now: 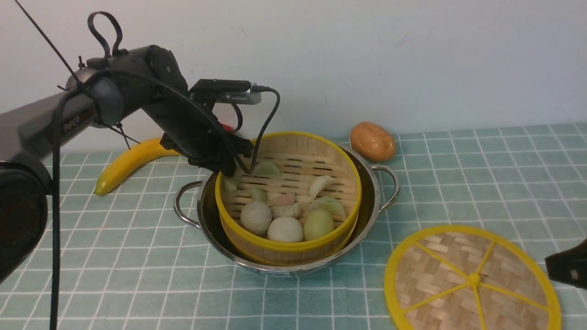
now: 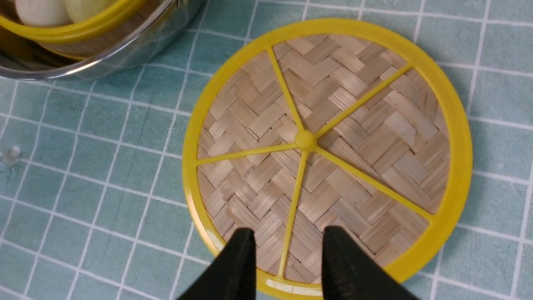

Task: Place the steamer in the pot on the blue tablecloth, and put the lid on the steamer.
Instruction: 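Place the bamboo steamer basket with dumplings into the steel pot with the left gripper, then move the gripper down to the bamboo steamer lid and grasp its center knob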

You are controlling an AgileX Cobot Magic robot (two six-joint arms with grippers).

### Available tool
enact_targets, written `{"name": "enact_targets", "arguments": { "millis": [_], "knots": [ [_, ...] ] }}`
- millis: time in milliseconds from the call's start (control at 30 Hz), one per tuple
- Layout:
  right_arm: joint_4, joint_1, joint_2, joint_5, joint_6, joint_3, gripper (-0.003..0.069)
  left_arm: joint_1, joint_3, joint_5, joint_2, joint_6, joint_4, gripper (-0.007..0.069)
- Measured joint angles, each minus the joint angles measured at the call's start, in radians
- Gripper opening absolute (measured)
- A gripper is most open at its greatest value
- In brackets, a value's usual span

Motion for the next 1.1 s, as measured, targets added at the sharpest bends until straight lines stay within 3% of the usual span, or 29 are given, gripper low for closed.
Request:
{"name": "enact_targets", "arguments": {
  "millis": [133, 233, 433, 633, 700, 900, 967, 1033, 1100],
  "knots": [
    [0.003, 0.000, 0.000, 0.001, 0.000, 0.000, 0.0242, 0.000, 0.000, 0.010, 0.006, 0.000, -0.004, 0.0092],
    [0.003, 0.000, 0.000, 0.011, -0.001, 0.000, 0.0242, 0.001, -0.002, 0.017, 0.006, -0.003, -0.016, 0.0158],
    [0.029, 0.000, 0.000, 0.030, -0.001, 0.000, 0.0242, 0.001, -0.083, 0.132, -0.001, -0.021, 0.010, 0.0465],
    [0.114, 0.000, 0.007, -0.008, -0.051, 0.000, 0.0242, 0.001, -0.284, 0.251, -0.090, -0.022, 0.062, 0.0601],
    [0.161, 0.009, 0.022, -0.029, -0.096, -0.002, 0.0242, 0.001, -0.320, 0.252, -0.141, -0.022, 0.078, 0.0598],
    [0.327, 0.129, 0.130, -0.055, -0.254, -0.034, 0.0242, 0.000, -0.328, 0.256, -0.375, -0.029, 0.124, 0.0432],
    [0.295, 0.225, 0.205, -0.055, -0.260, -0.086, 0.0242, 0.000, -0.260, 0.257, -0.530, -0.030, 0.135, 0.0250],
    [0.242, 0.253, 0.234, -0.055, -0.228, -0.111, 0.0242, 0.000, -0.229, 0.257, -0.597, -0.029, 0.135, 0.0167],
    [0.086, 0.283, 0.292, -0.054, -0.099, -0.161, 0.0242, 0.000, -0.140, 0.258, -0.735, -0.027, 0.141, 0.0030]
  ]
}}
